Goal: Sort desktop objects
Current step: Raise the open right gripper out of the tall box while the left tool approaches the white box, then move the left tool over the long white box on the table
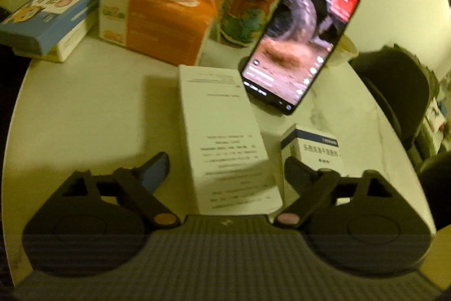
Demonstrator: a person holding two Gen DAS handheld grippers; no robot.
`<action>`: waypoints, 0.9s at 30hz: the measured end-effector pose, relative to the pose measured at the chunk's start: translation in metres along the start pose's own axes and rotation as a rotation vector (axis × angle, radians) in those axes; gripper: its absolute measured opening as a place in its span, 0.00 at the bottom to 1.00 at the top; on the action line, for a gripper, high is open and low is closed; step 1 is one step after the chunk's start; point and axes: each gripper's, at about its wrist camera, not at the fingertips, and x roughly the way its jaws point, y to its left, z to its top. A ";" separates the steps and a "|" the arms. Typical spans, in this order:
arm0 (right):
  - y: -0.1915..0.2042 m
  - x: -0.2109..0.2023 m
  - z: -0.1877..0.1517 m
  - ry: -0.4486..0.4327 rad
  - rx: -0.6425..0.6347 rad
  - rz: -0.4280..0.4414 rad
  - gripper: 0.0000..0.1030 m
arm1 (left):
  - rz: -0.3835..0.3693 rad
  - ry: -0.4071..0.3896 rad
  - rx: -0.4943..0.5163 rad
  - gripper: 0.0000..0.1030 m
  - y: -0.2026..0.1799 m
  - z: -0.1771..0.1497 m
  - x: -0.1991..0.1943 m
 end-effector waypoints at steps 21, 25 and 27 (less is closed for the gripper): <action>0.018 0.006 -0.003 0.029 -0.006 0.032 0.82 | -0.263 -0.076 0.080 0.67 0.040 -0.014 -0.012; 0.024 0.007 -0.003 0.035 -0.013 0.043 0.82 | -0.301 -0.063 0.110 0.67 0.046 -0.015 -0.015; 0.027 0.007 -0.003 0.036 -0.015 0.049 0.82 | -0.324 -0.047 0.116 0.66 0.049 -0.015 -0.017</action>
